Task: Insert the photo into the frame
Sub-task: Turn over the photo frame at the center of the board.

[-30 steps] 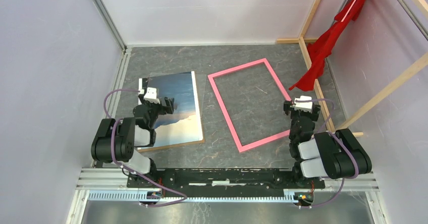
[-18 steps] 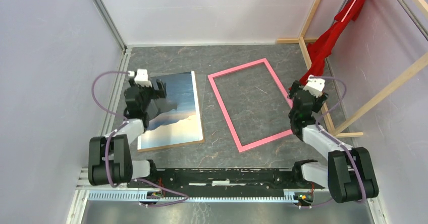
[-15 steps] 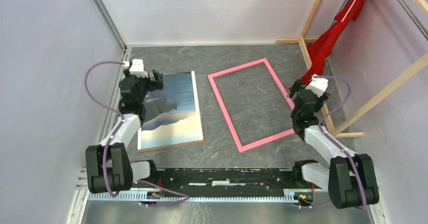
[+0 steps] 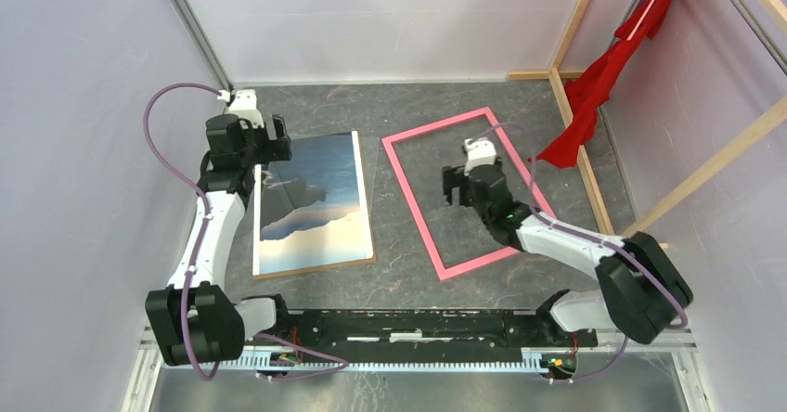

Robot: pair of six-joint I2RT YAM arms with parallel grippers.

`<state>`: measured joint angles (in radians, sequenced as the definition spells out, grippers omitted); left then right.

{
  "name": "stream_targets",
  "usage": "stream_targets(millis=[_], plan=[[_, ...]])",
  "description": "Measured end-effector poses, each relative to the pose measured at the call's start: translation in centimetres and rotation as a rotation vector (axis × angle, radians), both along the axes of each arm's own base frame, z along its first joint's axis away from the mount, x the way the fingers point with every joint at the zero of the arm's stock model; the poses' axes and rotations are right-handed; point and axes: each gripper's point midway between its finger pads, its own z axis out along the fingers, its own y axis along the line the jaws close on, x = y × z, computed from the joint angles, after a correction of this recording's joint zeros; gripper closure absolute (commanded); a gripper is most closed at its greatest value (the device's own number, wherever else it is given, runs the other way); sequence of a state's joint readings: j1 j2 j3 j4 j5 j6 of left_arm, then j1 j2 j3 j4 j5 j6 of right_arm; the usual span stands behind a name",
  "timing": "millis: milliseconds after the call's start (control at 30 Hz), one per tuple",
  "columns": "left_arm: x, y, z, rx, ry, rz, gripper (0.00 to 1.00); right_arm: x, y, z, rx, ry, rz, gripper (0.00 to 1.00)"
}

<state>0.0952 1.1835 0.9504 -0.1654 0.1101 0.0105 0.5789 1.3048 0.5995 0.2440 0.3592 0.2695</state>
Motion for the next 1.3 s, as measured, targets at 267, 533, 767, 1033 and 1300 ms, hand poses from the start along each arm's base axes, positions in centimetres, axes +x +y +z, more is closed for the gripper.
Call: stream_targets(millis=[267,533,767,1033,1300], plan=[[-1.9,0.2,-2.9,0.034,0.154,-0.018,0.0,-3.6,8.4,-3.9,-0.116,0.097,0.229,0.02],[-2.6,0.2,-6.4,0.042,0.291,-0.037,0.0,-5.3,13.3,-6.1,-0.211,0.143,0.322,0.06],[-3.2,0.1,-7.5,0.048,0.34,-0.053,0.0,-5.7,13.2,-7.4,-0.257,0.175,0.302,0.13],[-4.0,-0.4,-8.1,0.046,0.378,-0.088,0.0,-6.4,12.7,-8.9,-0.222,0.21,0.271,0.39],[-4.7,-1.5,-8.2,0.02,0.402,-0.153,0.0,-6.9,13.9,-9.1,-0.143,0.236,0.275,0.85]])
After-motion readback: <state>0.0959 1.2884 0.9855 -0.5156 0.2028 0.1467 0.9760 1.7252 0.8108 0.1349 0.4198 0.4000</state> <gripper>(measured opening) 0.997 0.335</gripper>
